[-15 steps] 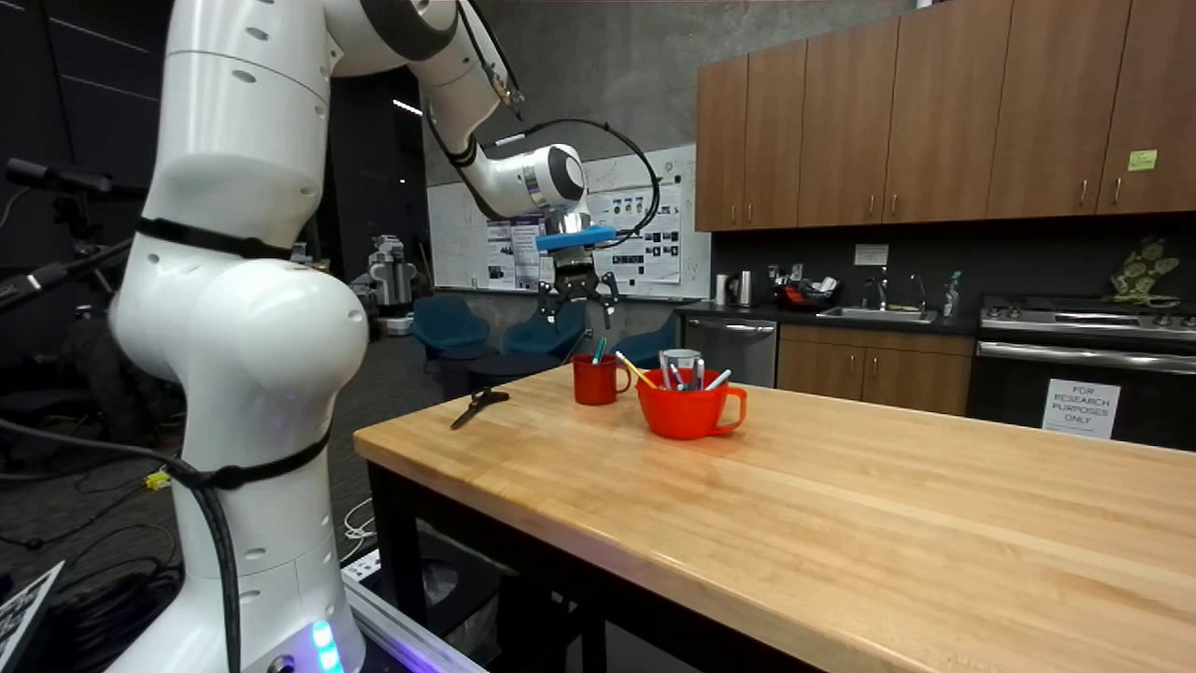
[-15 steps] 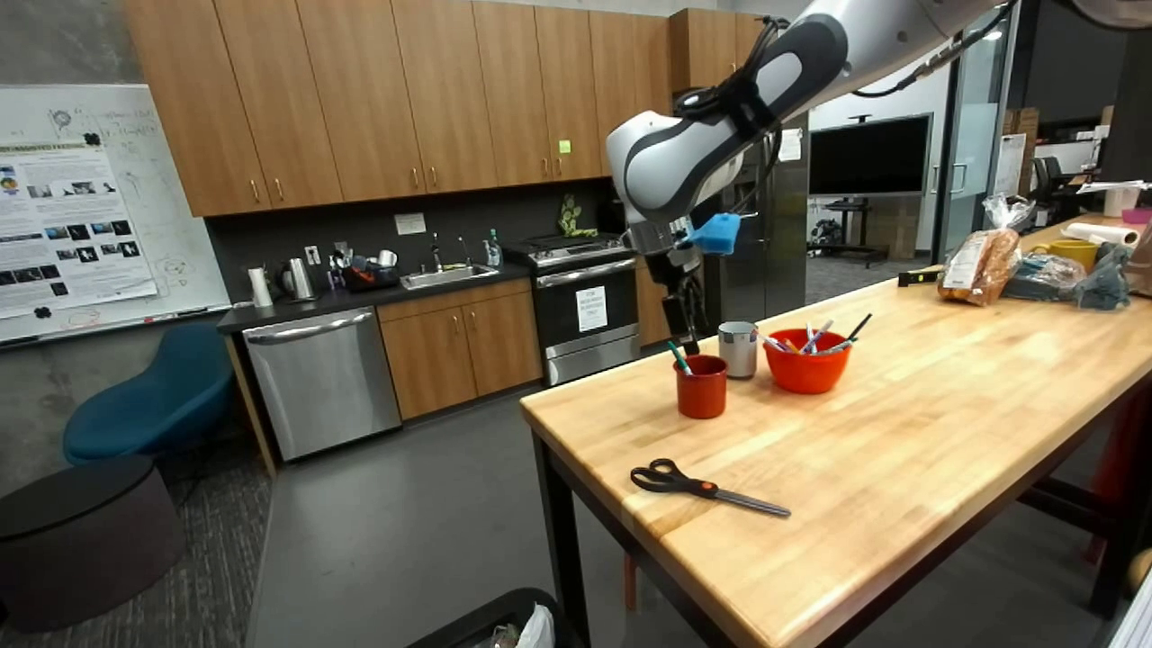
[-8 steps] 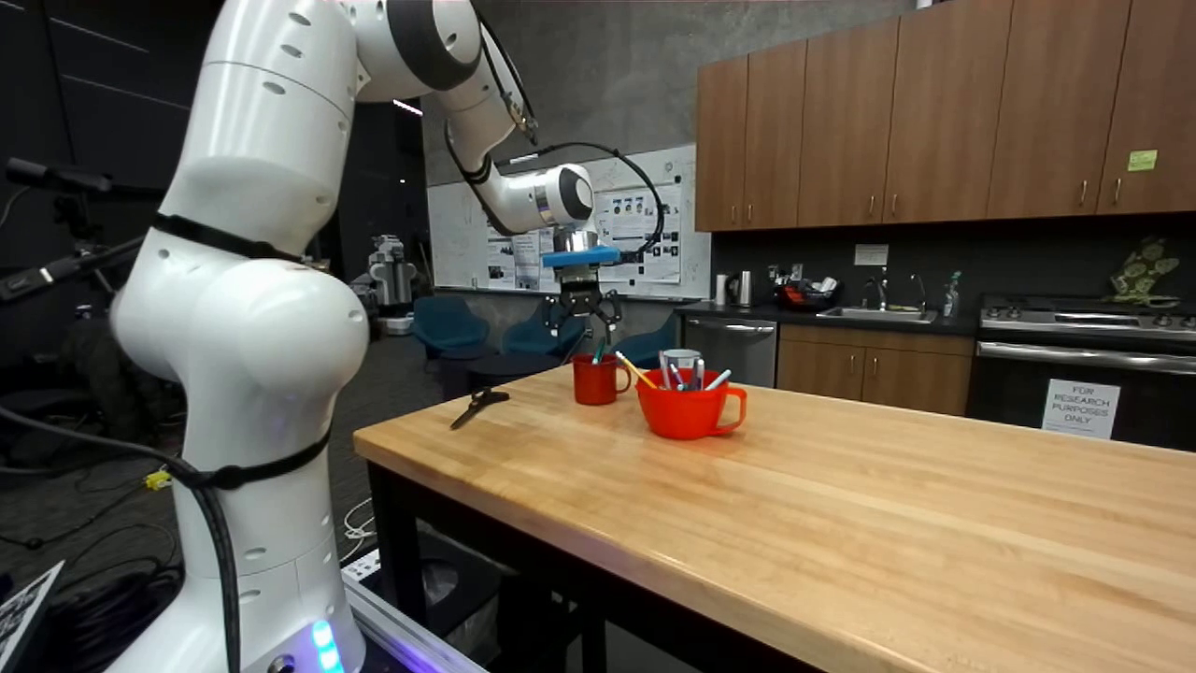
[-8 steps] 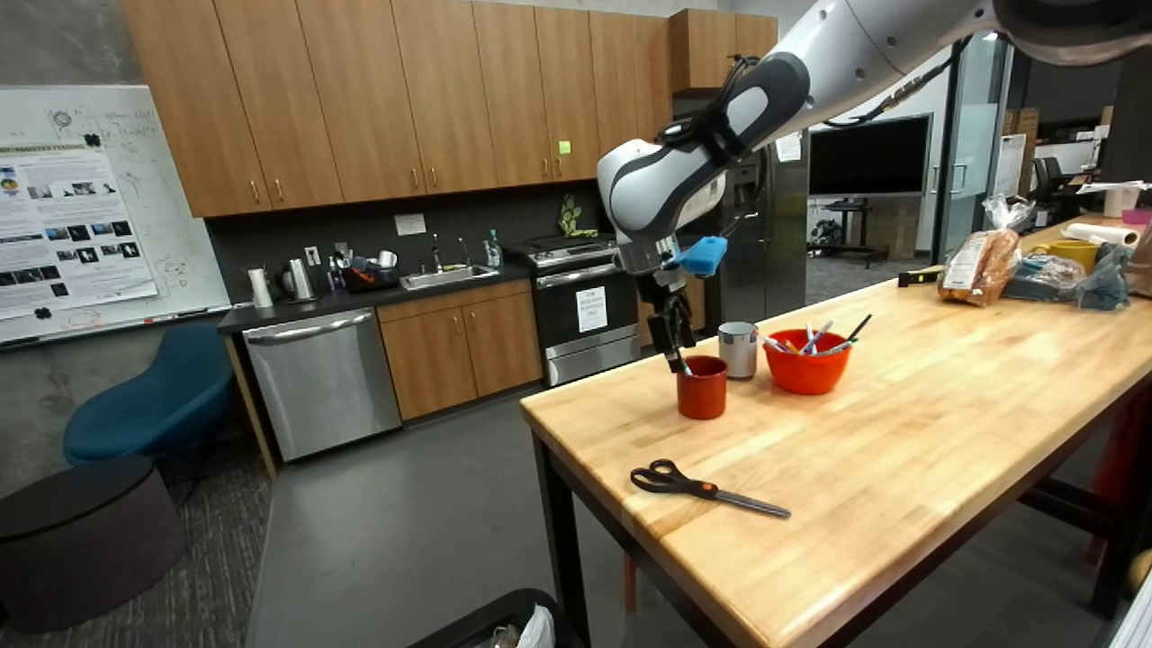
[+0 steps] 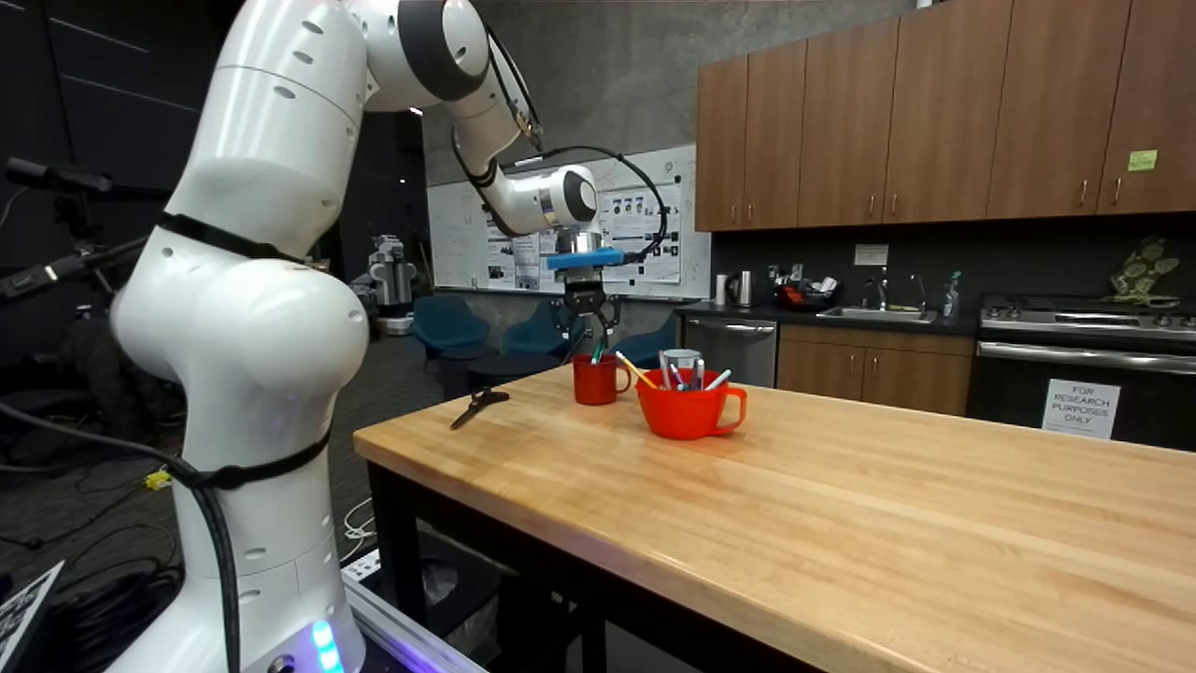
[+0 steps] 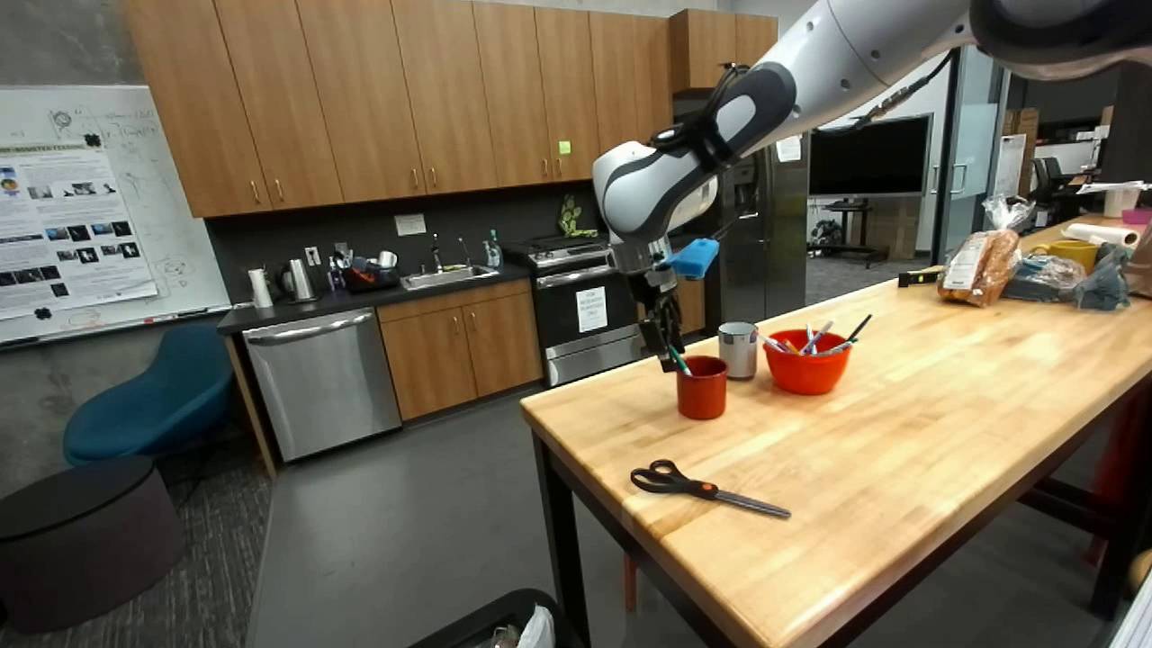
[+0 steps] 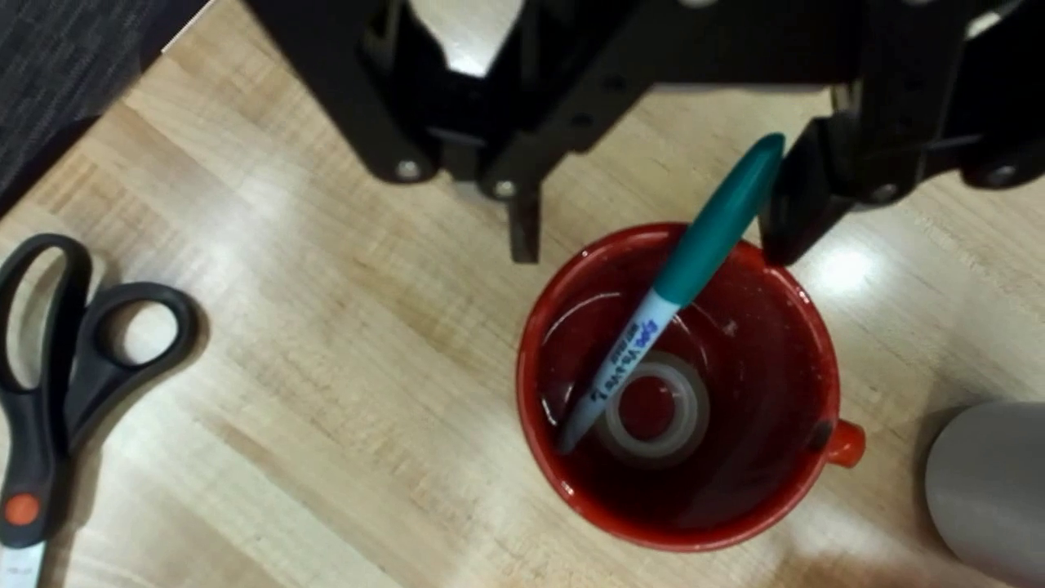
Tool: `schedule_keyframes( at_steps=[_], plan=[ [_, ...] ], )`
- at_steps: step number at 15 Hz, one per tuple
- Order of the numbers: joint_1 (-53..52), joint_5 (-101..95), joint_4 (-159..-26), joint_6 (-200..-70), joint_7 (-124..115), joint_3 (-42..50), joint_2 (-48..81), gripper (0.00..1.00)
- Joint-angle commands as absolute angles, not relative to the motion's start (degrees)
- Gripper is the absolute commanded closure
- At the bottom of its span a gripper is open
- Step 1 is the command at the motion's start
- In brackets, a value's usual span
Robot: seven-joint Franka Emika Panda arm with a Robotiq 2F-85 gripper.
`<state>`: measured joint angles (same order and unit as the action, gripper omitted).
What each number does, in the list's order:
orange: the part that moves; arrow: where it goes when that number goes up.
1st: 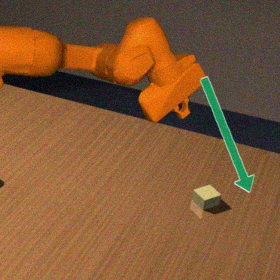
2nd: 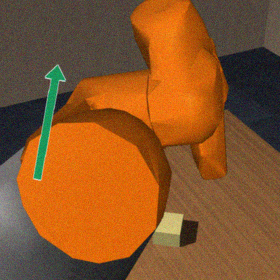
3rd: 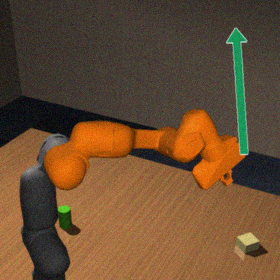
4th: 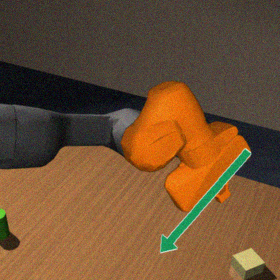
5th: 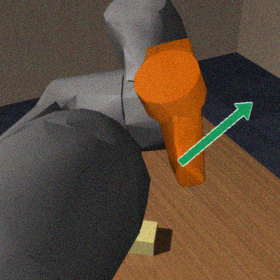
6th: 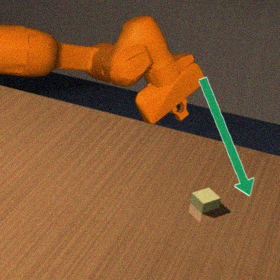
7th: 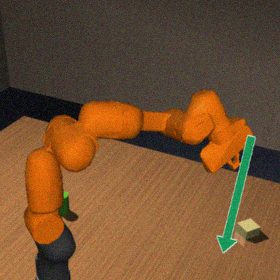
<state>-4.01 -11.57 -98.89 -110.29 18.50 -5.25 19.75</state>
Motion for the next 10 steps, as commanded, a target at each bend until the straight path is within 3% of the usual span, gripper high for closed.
schedule_keyframes(
  at_steps=[1, 6, 10],
  plan=[
    [-3.9, -11.3, -98.6, -110.7, 18.1, -5.1, 19.5, 0.62],
    [-3.5, -10.8, -100.2, -111.1, 18.4, -5.1, 17.6, 0.99],
    [-2.9, -10.2, -103.4, -111.2, 19.8, -5.2, 12.4, 0.97]
  ],
)
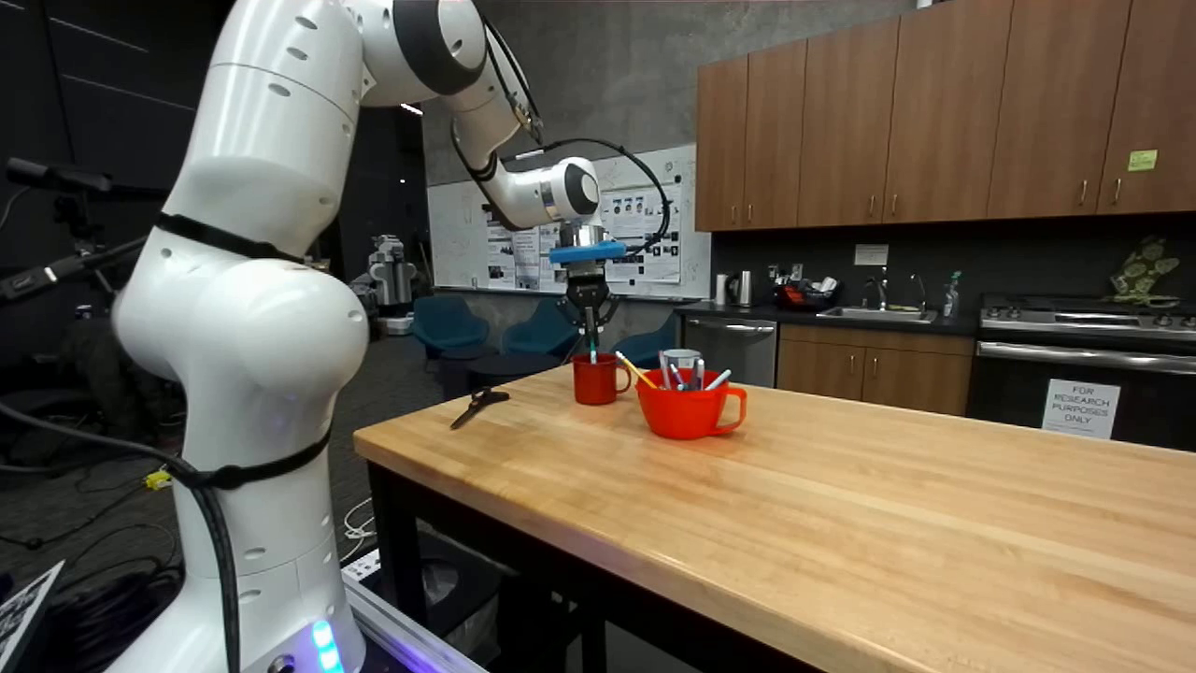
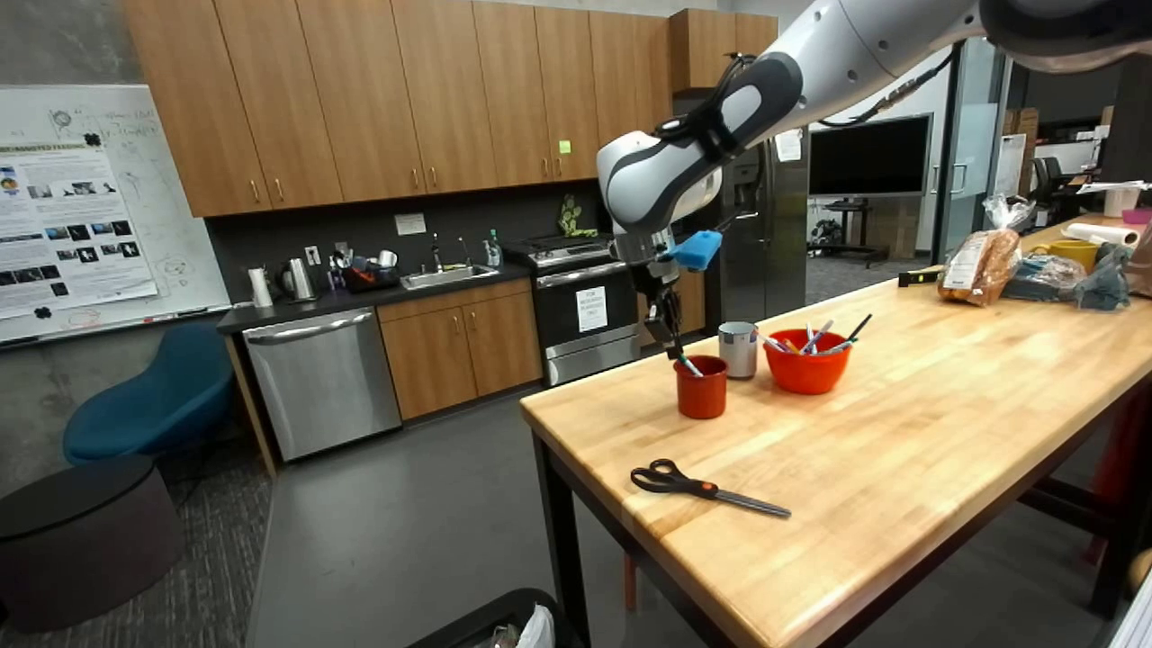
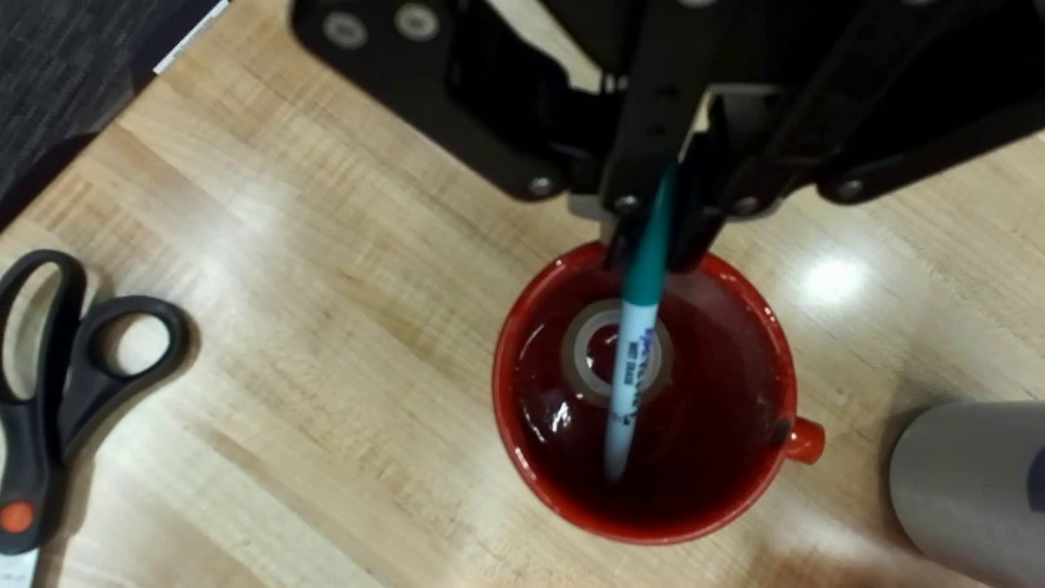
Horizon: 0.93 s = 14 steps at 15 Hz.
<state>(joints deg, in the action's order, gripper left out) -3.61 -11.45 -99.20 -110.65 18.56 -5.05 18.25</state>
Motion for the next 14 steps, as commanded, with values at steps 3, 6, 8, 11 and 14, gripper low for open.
schedule_keyframes(
  at_steps=[3, 6, 8, 11, 14],
  plan=[
    [-2.1, -8.7, -106.4, -111.7, 21.8, -5.1, 6.9, 0.97],
    [-1.4, -6.5, -109.7, -112.4, 24.8, -4.6, 0.7, 0.97],
    [-1.1, -5.8, -111.8, -113.0, 26.6, -3.9, -3.4, 0.97],
    [-1.1, -6.3, -114.3, -113.8, 28.5, -2.2, -8.4, 0.97],
    [-0.7, -6.6, -117.3, -117.5, 31.5, 0.4, -11.5, 0.97]
  ],
)
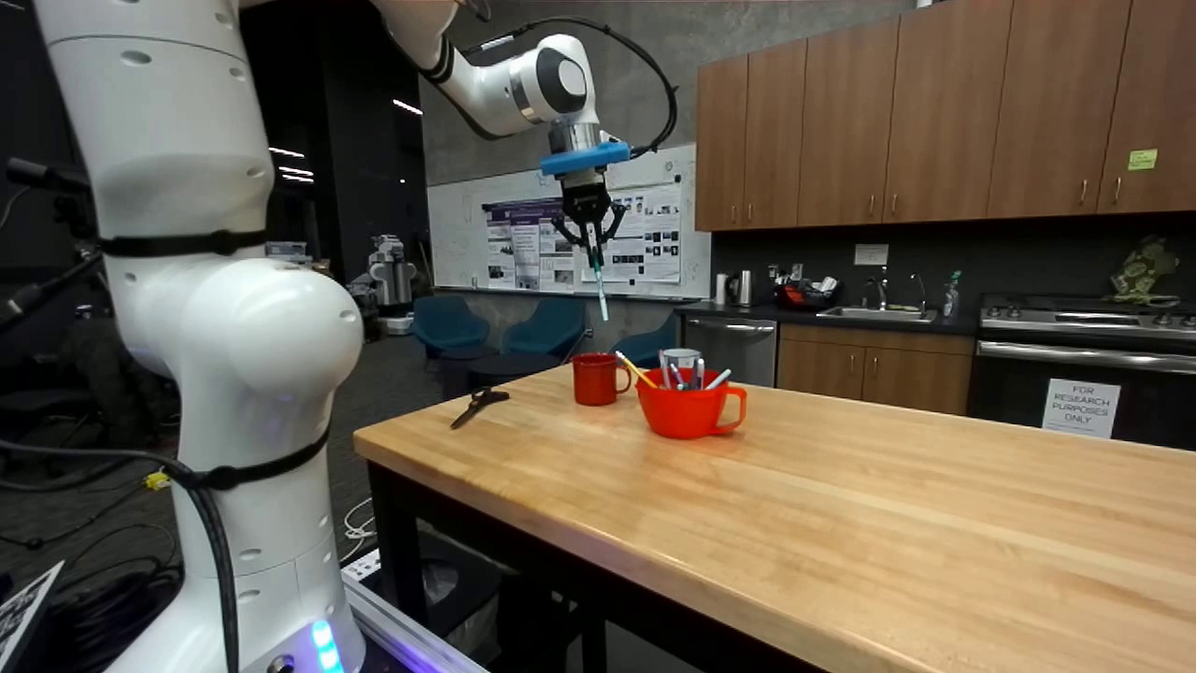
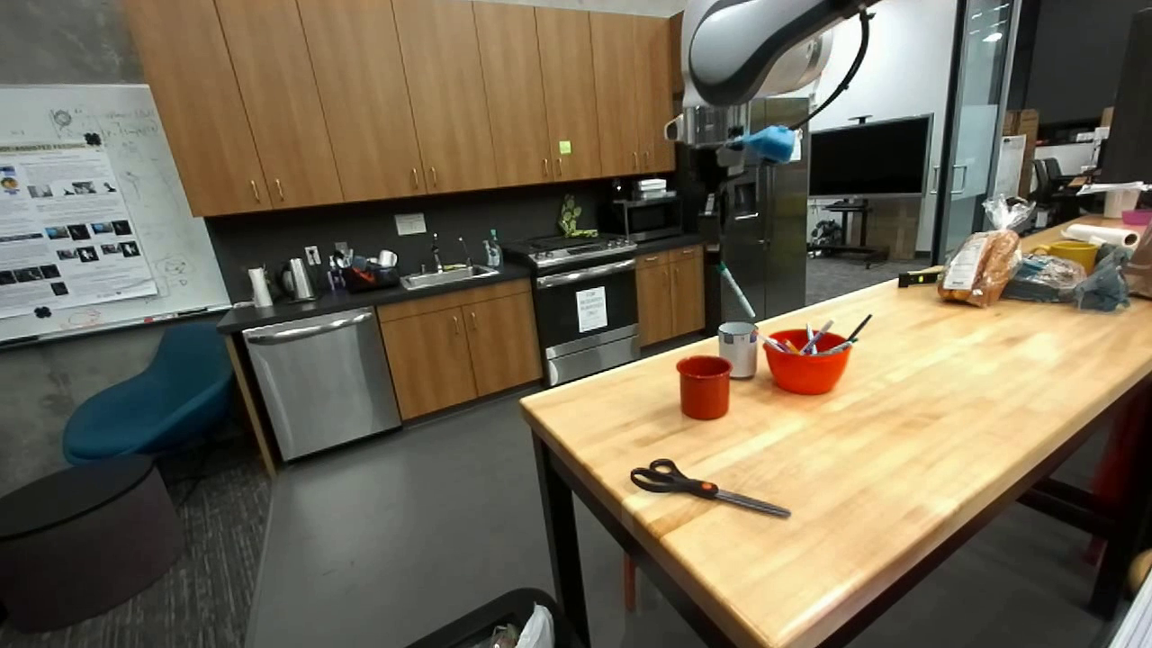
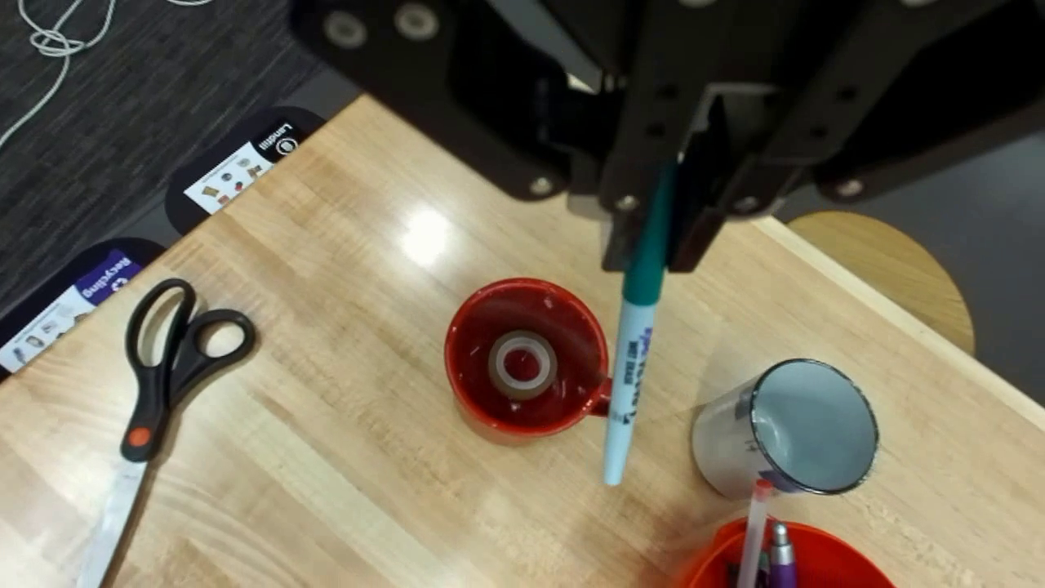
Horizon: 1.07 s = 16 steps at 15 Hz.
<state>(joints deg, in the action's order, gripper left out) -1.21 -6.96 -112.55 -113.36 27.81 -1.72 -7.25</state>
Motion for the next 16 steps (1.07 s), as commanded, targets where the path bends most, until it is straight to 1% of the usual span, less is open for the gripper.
schedule_keyframes(
  at_steps=[1, 7, 16],
  plan=[
    [-0.6, -6.5, -118.3, -119.3, 33.1, 1.4, -12.0, 0.97],
    [1.4, -6.3, -124.4, -128.7, 38.3, 6.6, -11.1, 0.97],
    [3.7, -5.7, -129.6, -138.0, 40.8, 9.7, -7.4, 0.97]
  ],
)
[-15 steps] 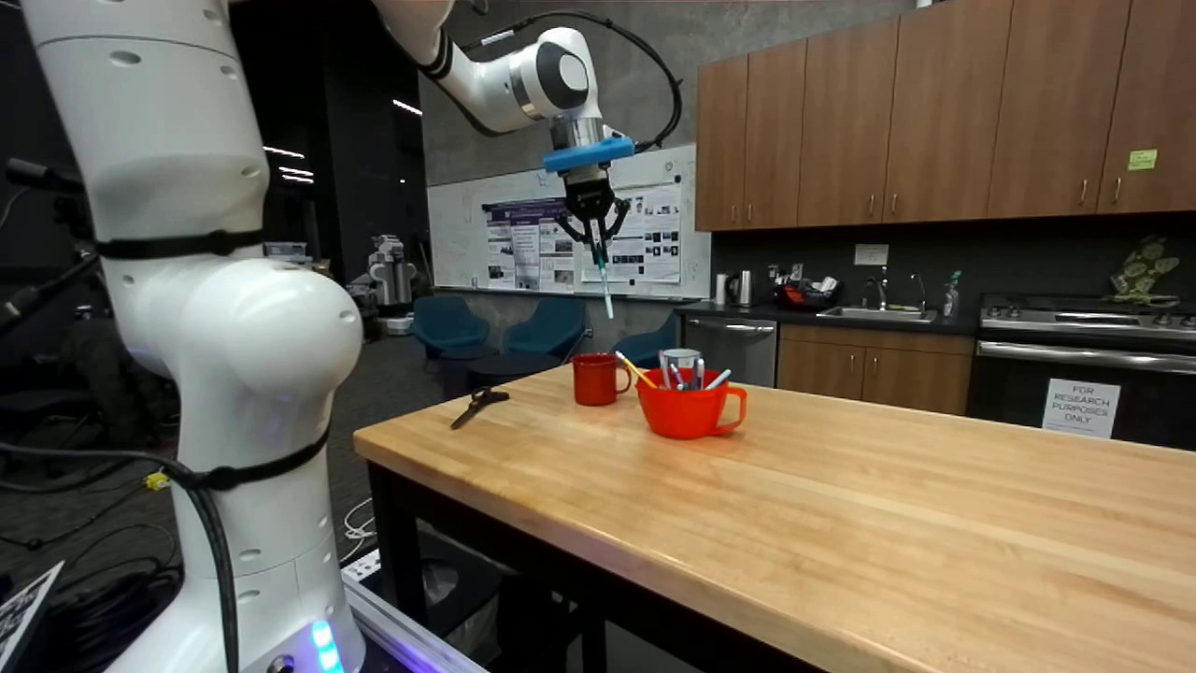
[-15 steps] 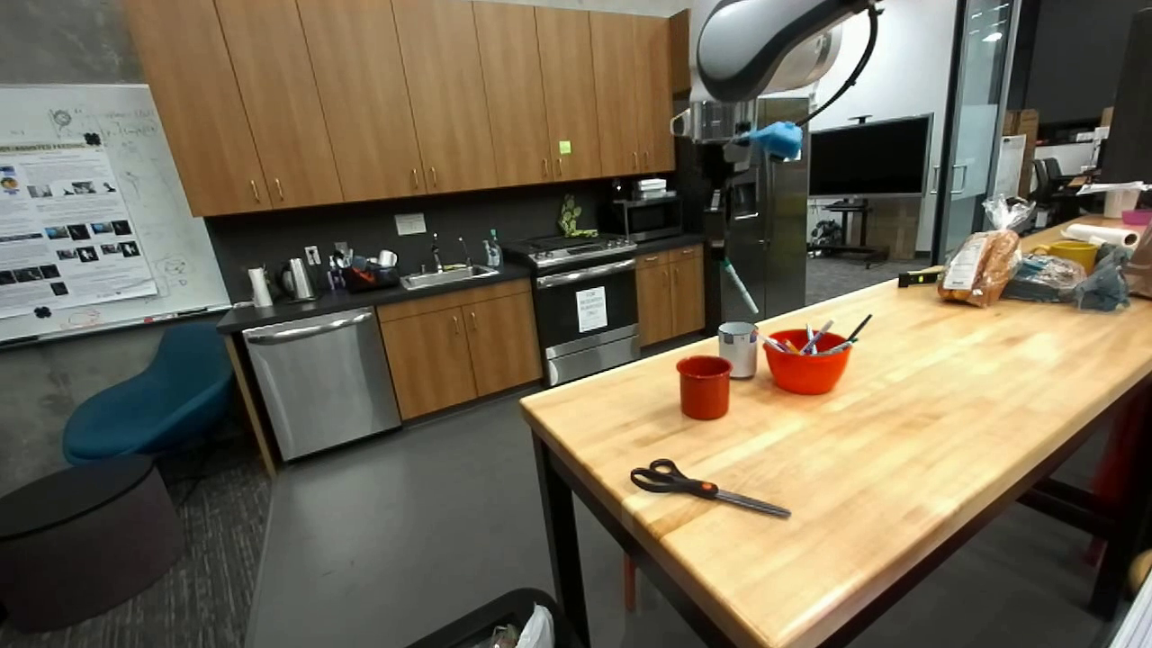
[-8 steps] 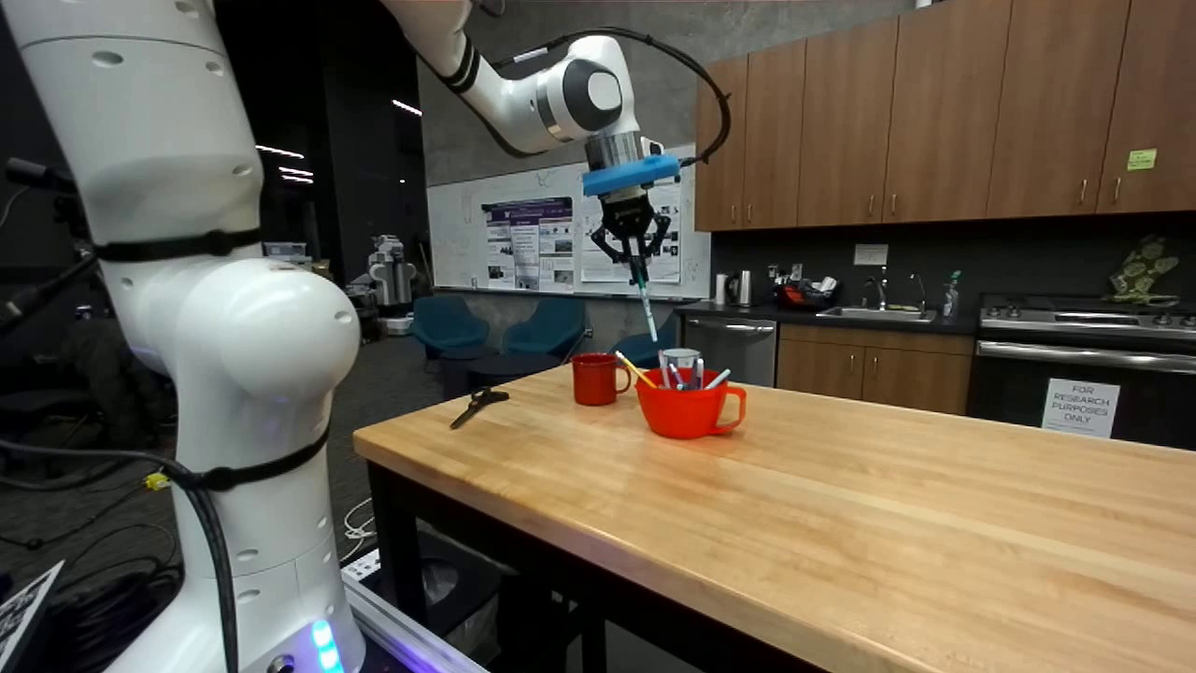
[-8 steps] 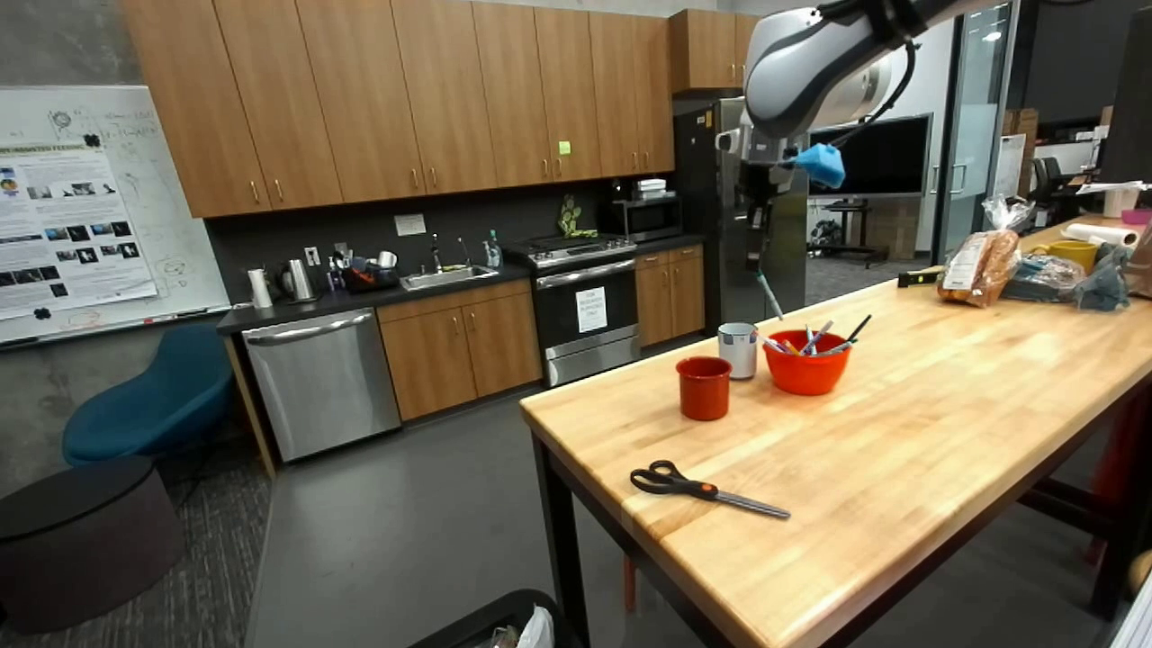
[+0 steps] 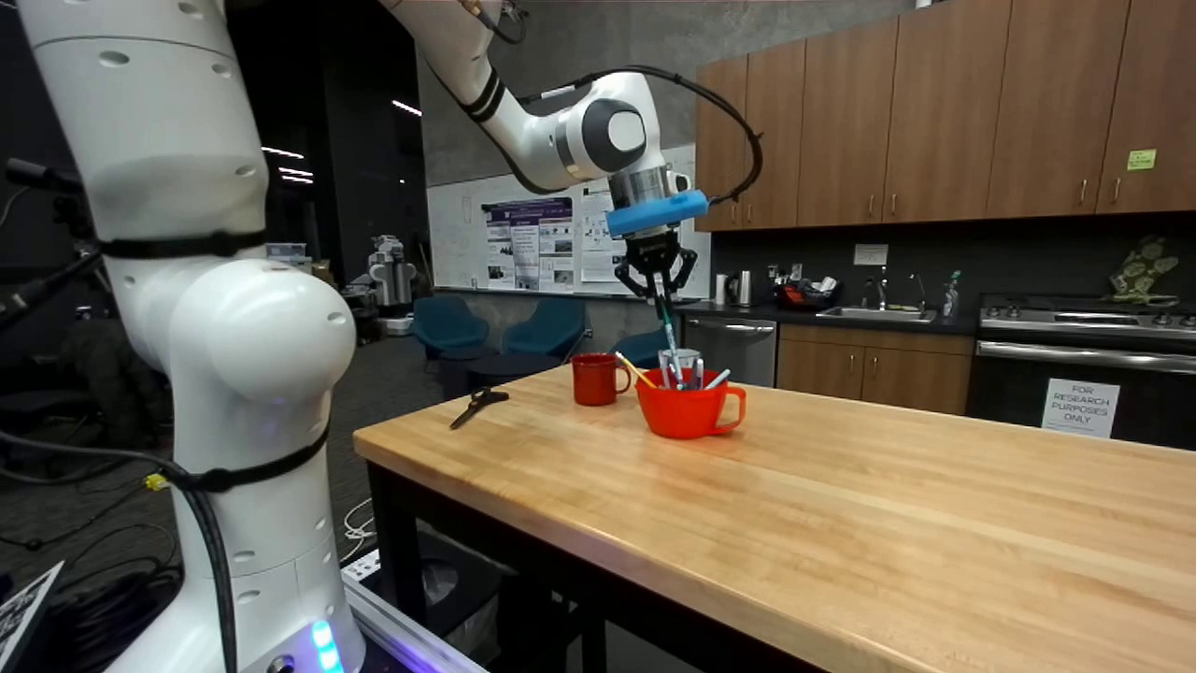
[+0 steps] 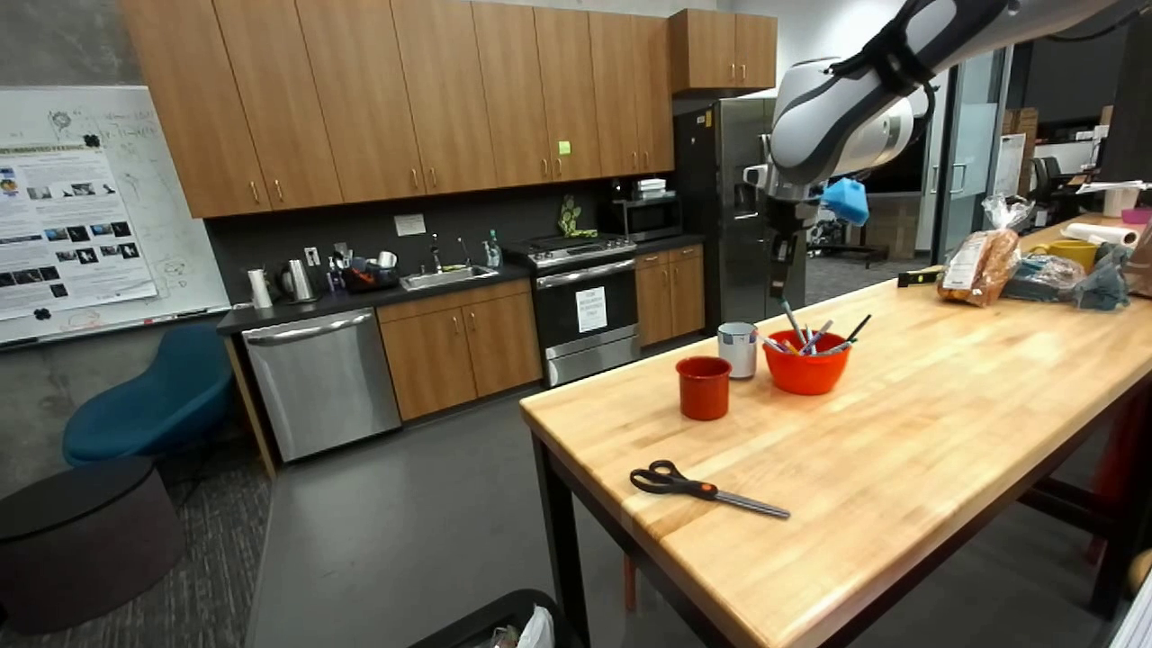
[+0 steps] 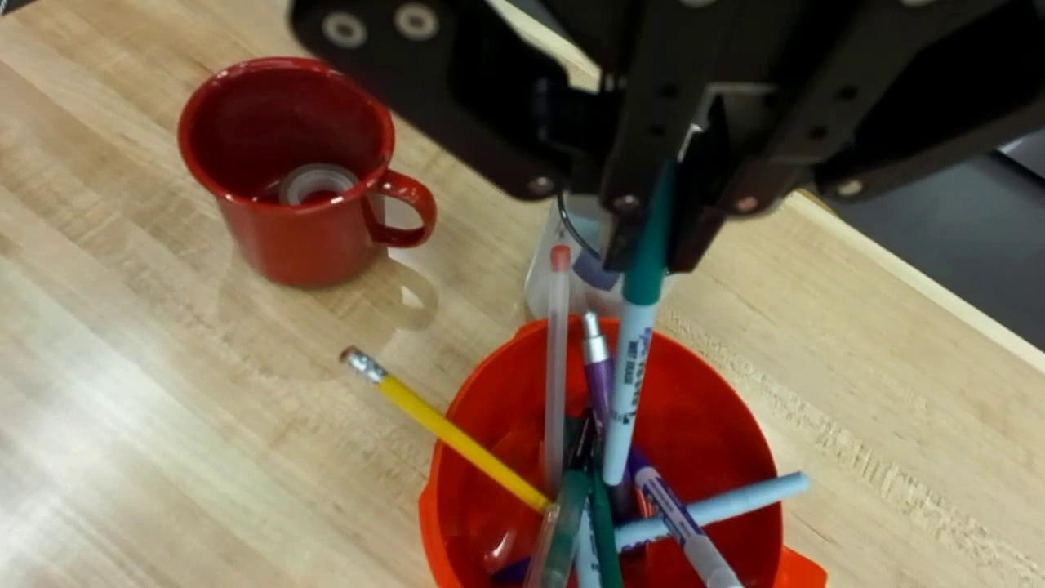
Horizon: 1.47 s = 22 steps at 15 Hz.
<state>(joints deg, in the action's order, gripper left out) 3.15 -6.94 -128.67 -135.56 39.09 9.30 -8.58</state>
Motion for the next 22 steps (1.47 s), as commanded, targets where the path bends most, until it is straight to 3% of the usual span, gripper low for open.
schedule_keyframes(
  at_steps=[1, 12, 13, 15, 22],
  plan=[
    [3.9, -5.7, -129.8, -138.5, 40.8, 9.8, -6.7, 0.97],
    [5.7, -6.5, -129.9, -140.1, 39.9, 9.3, -1.8, 0.97],
    [5.8, -6.5, -129.9, -140.0, 39.9, 9.3, -1.8, 0.62],
    [5.9, -6.6, -130.1, -139.9, 39.9, 9.1, -2.3, 0.57],
    [5.4, -6.7, -130.9, -137.5, 38.5, 8.5, -6.4, 0.1]
  ],
)
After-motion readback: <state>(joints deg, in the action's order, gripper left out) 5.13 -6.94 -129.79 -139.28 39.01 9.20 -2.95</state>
